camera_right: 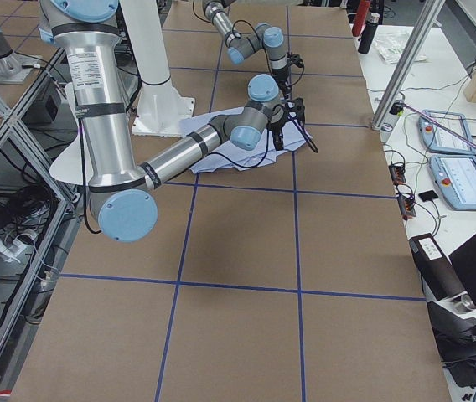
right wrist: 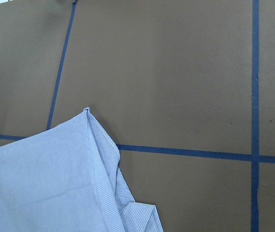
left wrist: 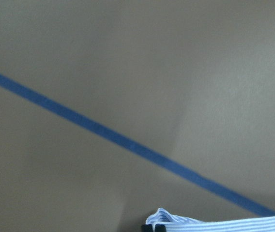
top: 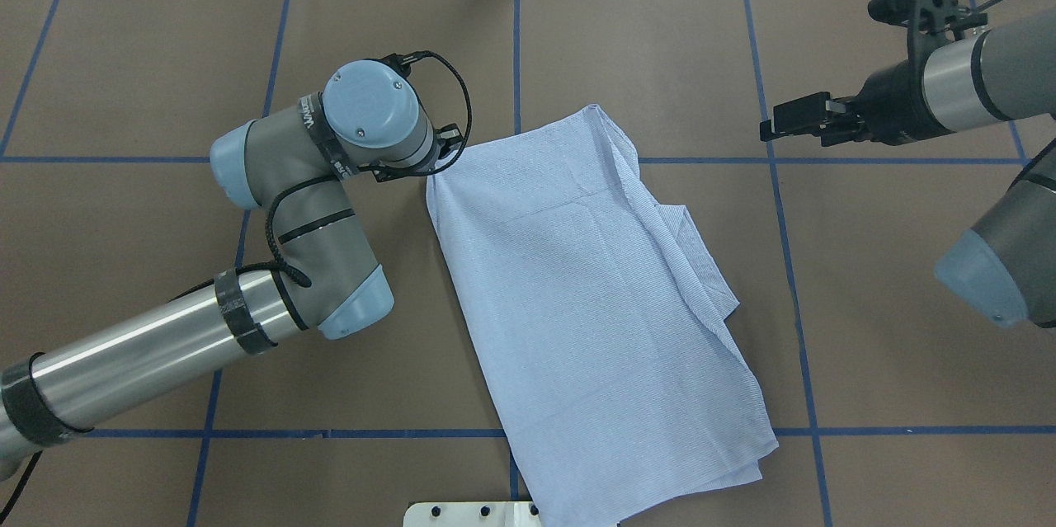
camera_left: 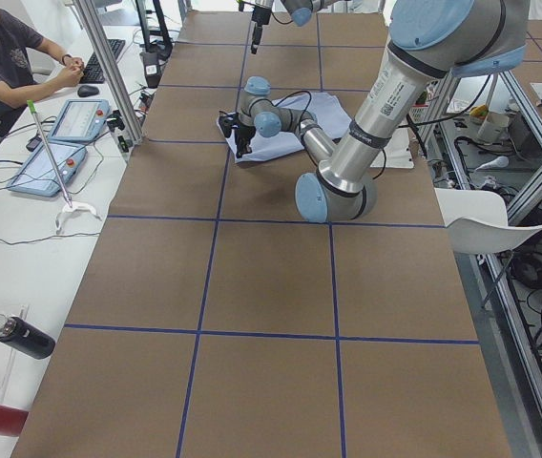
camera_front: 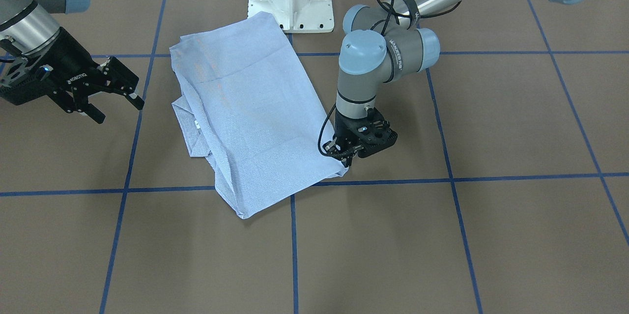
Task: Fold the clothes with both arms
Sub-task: 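Drag the shirt with the left gripper away from the robot, straightening it, then lower the right gripper onto the shirt's side edge while the left holds the far end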
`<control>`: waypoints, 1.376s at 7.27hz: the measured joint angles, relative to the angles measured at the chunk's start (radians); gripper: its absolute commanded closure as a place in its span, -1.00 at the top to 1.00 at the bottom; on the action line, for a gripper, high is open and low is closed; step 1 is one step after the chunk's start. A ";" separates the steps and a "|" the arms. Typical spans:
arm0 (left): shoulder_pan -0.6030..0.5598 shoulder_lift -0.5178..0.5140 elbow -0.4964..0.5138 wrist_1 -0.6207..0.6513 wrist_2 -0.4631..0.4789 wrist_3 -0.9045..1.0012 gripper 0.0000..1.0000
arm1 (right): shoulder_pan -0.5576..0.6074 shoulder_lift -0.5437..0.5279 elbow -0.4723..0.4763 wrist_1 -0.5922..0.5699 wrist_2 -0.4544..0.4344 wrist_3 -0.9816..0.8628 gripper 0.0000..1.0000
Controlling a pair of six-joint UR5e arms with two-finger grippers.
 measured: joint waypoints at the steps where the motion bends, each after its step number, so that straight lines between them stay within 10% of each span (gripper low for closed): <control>1: -0.027 -0.035 0.089 -0.076 0.000 0.016 -1.00 | 0.000 0.000 0.001 0.000 0.000 0.002 1.00; 8: -0.083 -0.169 0.447 -0.567 0.154 0.031 -1.00 | 0.000 -0.002 0.002 0.002 -0.004 0.014 1.00; 9: -0.088 -0.170 0.455 -0.578 0.160 0.031 -0.42 | 0.000 -0.004 0.002 0.004 -0.005 0.014 1.00; 10: -0.091 -0.170 0.459 -0.582 0.162 0.031 0.99 | -0.002 -0.004 0.002 0.005 -0.007 0.014 1.00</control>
